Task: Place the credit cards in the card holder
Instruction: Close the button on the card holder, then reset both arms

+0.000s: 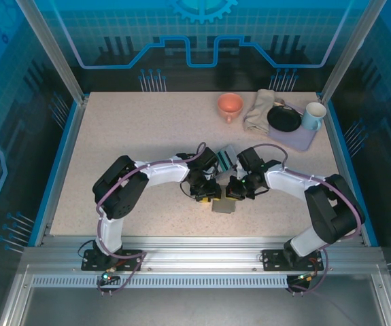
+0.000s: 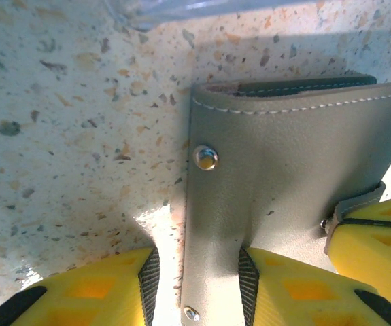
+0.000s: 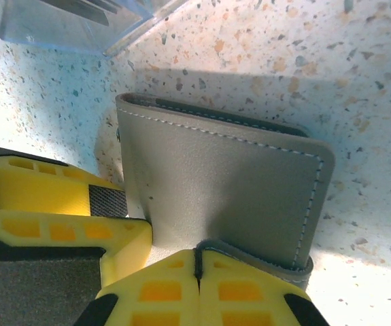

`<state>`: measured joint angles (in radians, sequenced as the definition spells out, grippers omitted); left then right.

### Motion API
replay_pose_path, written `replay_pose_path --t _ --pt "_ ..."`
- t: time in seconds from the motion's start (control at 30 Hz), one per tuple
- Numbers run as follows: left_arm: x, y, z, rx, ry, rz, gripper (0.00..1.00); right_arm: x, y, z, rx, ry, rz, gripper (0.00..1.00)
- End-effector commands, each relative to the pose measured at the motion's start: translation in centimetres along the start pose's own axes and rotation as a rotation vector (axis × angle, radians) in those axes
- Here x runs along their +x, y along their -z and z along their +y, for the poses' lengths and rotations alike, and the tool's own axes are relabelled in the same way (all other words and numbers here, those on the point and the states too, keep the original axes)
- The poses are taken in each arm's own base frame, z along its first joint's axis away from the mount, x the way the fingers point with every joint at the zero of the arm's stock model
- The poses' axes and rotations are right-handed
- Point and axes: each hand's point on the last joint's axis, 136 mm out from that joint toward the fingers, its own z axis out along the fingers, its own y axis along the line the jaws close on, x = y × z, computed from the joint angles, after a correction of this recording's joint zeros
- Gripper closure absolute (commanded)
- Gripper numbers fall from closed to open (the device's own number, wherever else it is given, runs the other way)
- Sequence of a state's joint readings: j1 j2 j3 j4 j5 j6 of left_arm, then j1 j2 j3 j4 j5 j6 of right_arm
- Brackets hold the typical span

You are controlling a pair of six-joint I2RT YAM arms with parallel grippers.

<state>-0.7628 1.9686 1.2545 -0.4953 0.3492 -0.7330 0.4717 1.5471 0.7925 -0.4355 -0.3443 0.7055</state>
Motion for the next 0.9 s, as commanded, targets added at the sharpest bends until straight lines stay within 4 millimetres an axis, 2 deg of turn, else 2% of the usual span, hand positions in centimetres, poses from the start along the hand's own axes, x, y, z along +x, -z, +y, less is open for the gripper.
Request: replay_pose_path --t 0.0,0.17,0.3,0.37,0.4,0.43,0.5,0.57,0.6,0.67,0.7,0.77,0.8,0.87 --pt "0.8 -1.8 1.1 -0.032 0.005 0.034 0.61 1.4 -1.0 -2.2 0.105 -0.017 0.057 1.0" --pt "0.9 -1.8 1.2 -0.039 0.006 0.035 0.63 2.9 -1.8 -4.0 0.124 -0.054 0.078 1.0" --pt "0.9 -1.5 1.0 -0.031 0.0 0.029 0.63 3.0 -1.9 -5.1 0.133 -0.08 0.064 1.0" --pt "0.7 -1.0 0.6 -0.02 -0.013 0.01 0.62 2.1 -1.0 -3.4 0.074 -0.037 0.031 1.0" --pt "0.6 -0.6 0.5 -0.018 -0.018 -0.006 0.62 1.7 -0.4 -2.5 0.04 -0.016 0.01 0.96" --pt "0.4 0.1 0.3 -0.013 -0.027 -0.034 0.62 1.0 0.6 -1.1 0.0 0.018 -0.02 0.87" --pt "0.1 1.7 -0.3 0.008 -0.052 -0.1 0.61 -0.3 3.2 1.0 -0.038 0.084 -0.114 0.78" --pt "-0.5 4.1 -0.7 0.014 -0.077 -0.207 0.56 -1.9 7.1 2.0 -0.02 0.146 -0.261 0.59" --pt "-0.9 5.3 -0.6 0.005 -0.089 -0.262 0.52 -2.6 9.0 1.8 0.02 0.162 -0.337 0.49" --pt "-1.7 8.6 0.1 -0.038 -0.104 -0.405 0.48 -4.3 13.6 -0.3 0.182 0.172 -0.541 0.27" --pt "-2.3 10.2 0.9 -0.076 -0.1 -0.475 0.44 -5.0 15.6 -1.5 0.265 0.17 -0.633 0.23" --pt "-3.3 13.6 3.1 -0.151 -0.087 -0.61 0.29 -6.5 19.3 -4.6 0.458 0.174 -0.824 0.13" --pt "-3.7 15.0 4.3 -0.185 -0.073 -0.664 0.26 -7.1 20.5 -5.5 0.523 0.192 -0.89 0.11" --pt "-4.8 18.1 7.7 -0.282 -0.039 -0.785 0.15 -8.5 21.6 -6.6 0.618 0.292 -0.974 0.09"
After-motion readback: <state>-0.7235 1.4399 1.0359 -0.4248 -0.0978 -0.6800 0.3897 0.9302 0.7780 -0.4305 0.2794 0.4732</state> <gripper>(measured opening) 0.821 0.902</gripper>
